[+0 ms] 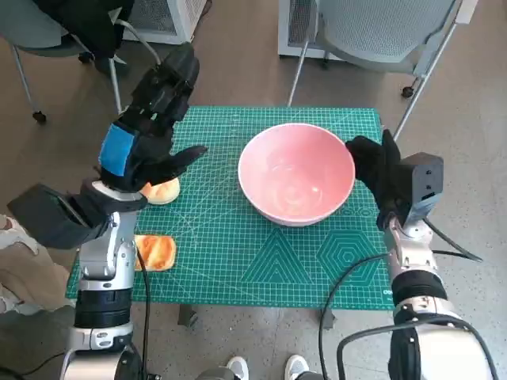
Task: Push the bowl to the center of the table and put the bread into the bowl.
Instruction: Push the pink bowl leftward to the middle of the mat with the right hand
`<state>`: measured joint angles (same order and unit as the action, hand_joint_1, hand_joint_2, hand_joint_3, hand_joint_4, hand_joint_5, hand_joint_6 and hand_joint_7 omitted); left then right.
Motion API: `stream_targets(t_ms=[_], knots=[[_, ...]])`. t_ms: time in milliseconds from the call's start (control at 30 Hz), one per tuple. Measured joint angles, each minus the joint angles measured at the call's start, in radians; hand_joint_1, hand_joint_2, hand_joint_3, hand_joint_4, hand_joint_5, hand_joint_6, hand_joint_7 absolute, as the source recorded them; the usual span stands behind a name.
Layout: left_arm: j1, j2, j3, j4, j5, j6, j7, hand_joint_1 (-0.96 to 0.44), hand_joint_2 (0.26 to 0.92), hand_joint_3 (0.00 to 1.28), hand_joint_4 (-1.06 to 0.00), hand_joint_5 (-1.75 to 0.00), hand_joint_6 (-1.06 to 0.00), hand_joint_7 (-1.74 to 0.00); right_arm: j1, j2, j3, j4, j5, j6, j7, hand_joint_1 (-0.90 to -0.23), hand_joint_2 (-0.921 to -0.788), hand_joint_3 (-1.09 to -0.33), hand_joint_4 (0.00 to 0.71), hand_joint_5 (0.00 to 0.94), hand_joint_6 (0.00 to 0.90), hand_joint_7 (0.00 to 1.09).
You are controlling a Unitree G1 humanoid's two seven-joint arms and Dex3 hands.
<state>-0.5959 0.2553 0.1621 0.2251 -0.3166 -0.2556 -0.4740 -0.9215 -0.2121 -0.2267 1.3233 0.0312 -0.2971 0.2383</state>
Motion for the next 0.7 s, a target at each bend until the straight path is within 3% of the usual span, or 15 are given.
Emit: stream_targets(t_ms=[467,700], knots=[[0.001,0.001,0.0,-0.003,0.0,0.006,0.001,-0.62,0.921,0.14,-0.04,0.0,-0.18,-0.15,-0.009,0.035,0.013,0.0,-0.003,0.0,-0.001,-0.663,-0.921,-0.866,0.042,0.013,0.07,0.11],[0.006,0.001,0.0,-0.007,0.0,0.007,0.003,-0.63,0.921,0.14,-0.03,0.0,-0.18,-0.15,-0.013,0.045,0.023,0.0,-0.013,0.0,-0.002,-0.714,-0.921,-0.851,0.046,0.011,0.067,0.11]])
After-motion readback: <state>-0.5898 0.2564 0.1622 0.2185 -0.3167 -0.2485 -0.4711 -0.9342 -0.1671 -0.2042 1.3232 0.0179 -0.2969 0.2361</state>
